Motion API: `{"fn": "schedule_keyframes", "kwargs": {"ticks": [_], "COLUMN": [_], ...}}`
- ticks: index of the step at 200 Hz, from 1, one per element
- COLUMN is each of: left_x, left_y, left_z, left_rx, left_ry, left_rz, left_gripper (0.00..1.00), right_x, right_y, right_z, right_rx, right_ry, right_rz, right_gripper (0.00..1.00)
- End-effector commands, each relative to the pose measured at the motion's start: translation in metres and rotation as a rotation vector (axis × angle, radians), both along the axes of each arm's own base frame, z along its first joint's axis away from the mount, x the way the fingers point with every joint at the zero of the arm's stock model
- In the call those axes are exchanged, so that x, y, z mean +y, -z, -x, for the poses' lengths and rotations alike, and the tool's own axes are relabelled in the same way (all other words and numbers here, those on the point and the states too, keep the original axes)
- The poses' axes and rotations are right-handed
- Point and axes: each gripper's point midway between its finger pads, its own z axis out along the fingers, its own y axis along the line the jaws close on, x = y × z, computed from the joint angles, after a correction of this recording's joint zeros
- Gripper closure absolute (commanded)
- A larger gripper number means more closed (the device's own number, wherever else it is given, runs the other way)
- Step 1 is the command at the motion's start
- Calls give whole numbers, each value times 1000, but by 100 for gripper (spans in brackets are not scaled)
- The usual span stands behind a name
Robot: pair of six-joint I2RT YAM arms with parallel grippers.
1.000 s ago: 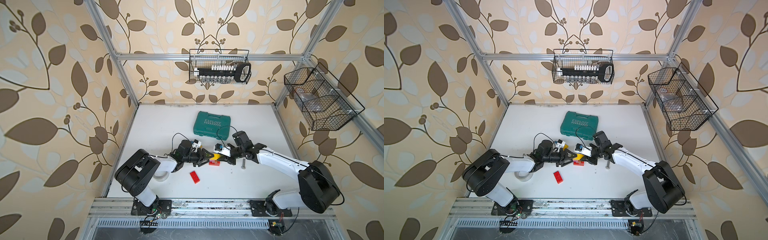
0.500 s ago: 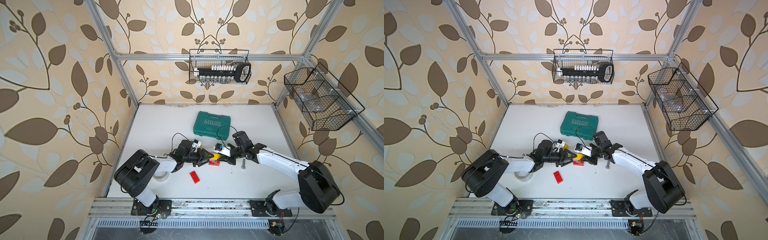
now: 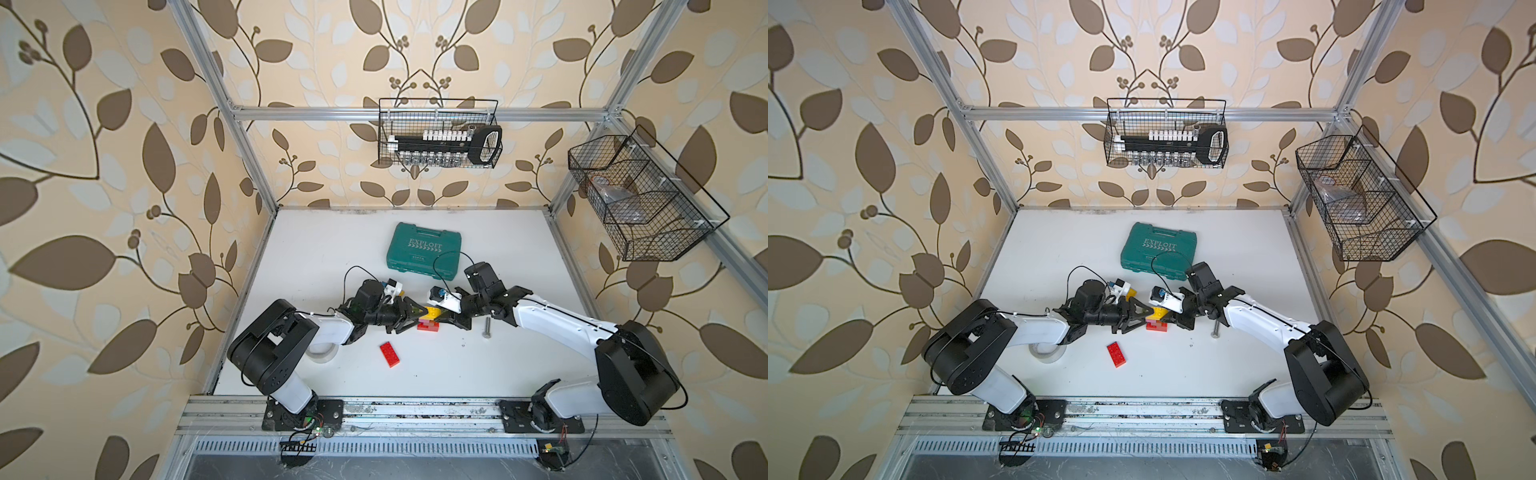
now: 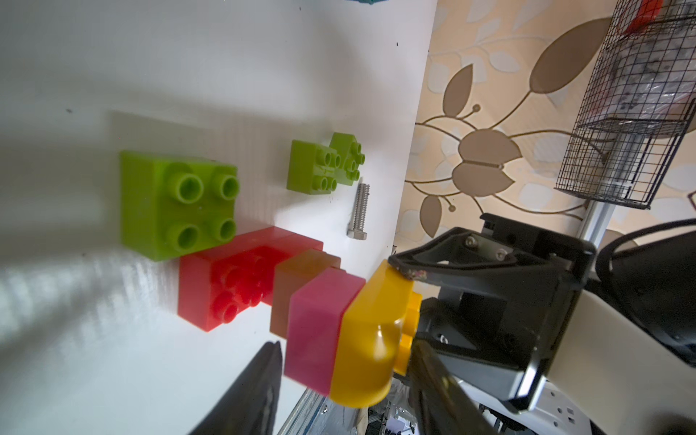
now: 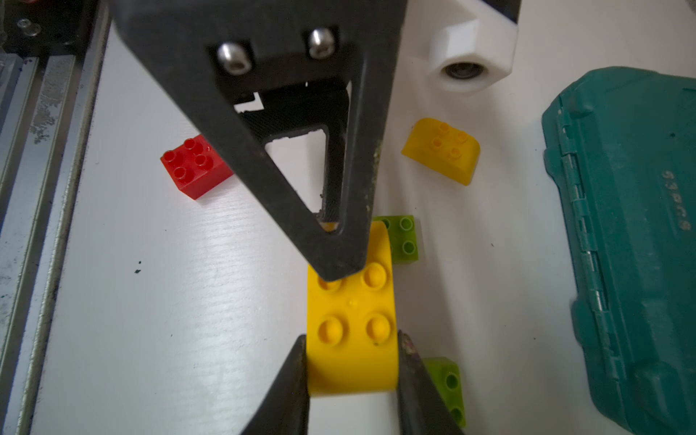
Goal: Assemble the letter s with lego
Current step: Assemble the lego brick with the lego brick.
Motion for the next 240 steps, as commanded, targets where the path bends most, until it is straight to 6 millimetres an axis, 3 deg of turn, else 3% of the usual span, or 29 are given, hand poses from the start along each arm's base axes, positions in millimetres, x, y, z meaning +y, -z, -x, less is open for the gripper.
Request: {"fn": "schedule_keyframes", "kwargs": {"ticks": [1, 38, 70, 88, 98, 113, 161, 180, 193, 216, 240], "left_x": [-6, -5, -3, -1, 2, 5, 32, 47, 56, 71, 81], "left_y": [-15, -20, -33, -41, -57, -66, -67, -68, -74, -87, -100], "left_z": [-2, -2, -4, -3, -1, 2, 20, 22, 21, 17, 10], "left_rx": [-46, -57, -90, -109, -148, -171, -186, -200, -213, -239, -261], "left_ry": [21, 16, 12, 16, 19, 32, 44, 27, 10, -18, -36], "left_rz": [19, 14, 3, -18, -17, -38, -153, -205, -224, -261, -282], "left_gripper": [33, 24, 13, 7, 3, 1, 1, 1, 1, 1, 1], "right_x": [-1, -2, -6, -13, -16, -21, -37, -35, -29, -18, -9], "right_y": [5, 4, -15, -32, -42, -56, -116, -133, -131, -107, -83], "right_z": [1, -1, -10, -16, -17, -14, 0, 15, 30, 54, 67], "right_rx": [35, 34, 6, -21, -36, -53, -156, -180, -217, -262, -270], "right_ry": [12, 26, 83, 134, 159, 190, 366, 424, 448, 476, 498], "right_rz": [21, 18, -47, -106, -139, -179, -408, -570, -636, -633, -600], "right_gripper": [67, 62, 50, 40, 31, 26, 21, 21, 21, 20, 19]}}
